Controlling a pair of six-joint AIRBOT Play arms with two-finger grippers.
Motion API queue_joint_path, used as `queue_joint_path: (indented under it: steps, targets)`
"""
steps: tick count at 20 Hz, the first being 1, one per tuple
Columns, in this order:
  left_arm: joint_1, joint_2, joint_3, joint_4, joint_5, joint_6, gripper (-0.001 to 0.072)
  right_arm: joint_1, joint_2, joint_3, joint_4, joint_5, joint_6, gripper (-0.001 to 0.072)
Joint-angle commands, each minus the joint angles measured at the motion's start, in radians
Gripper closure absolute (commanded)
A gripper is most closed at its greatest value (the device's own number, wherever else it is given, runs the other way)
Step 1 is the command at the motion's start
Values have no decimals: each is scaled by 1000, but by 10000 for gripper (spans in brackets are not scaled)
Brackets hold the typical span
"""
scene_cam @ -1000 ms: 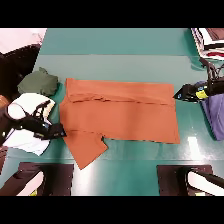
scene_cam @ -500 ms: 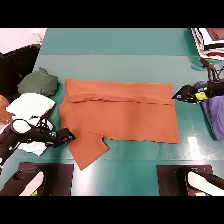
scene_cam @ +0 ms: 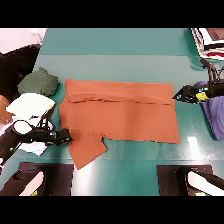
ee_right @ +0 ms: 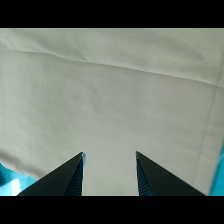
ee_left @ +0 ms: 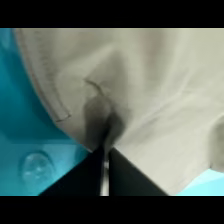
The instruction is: Fold the shirts.
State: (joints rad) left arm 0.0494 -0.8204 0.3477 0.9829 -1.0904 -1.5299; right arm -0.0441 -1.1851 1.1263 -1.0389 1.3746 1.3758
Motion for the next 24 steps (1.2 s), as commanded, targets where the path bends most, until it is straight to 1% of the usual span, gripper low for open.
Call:
queue_joint_path:
  steps: [1,4,5,6,8,11,12,14,15,16,17,18,19,22,24]
  targets:
    - [0,3,77,16,-92,28,683,-58,40,-19,-44,67,-1,333]
    - [0,3,179,27,-145,47,682,-190,138,-199,-188,131,1,330]
    - [0,3,202,27,-144,47,683,-246,163,-287,-211,130,1,296]
    - [0,3,219,27,-139,47,682,-299,172,-371,-209,123,1,241]
    - [0,3,230,27,-136,47,682,-350,162,-495,-193,117,0,242]
    - [0,3,230,28,-136,48,682,-320,109,-575,-149,66,-5,244]
    - [0,3,230,27,-136,59,682,-288,86,-579,-139,40,-5,264]
    - [0,3,230,30,-137,73,682,-216,46,-562,-131,-3,-5,280]
    - [0,3,230,36,-143,75,681,-185,31,-548,-133,-14,-4,355]
    - [0,3,230,43,-163,93,682,-155,23,-530,-138,-11,-4,463]
    - [0,3,230,53,-190,95,683,-133,26,-516,-142,-2,-5,542]
    - [0,3,230,66,-226,96,683,-117,41,-503,-143,11,-5,642]
    - [0,3,230,75,-262,99,684,-111,65,-493,-147,26,-5,696]
    - [0,24,230,83,-352,97,684,-111,187,-484,-244,135,-5,696]
    - [0,103,246,61,-403,56,684,-111,285,-484,-328,244,-4,697]
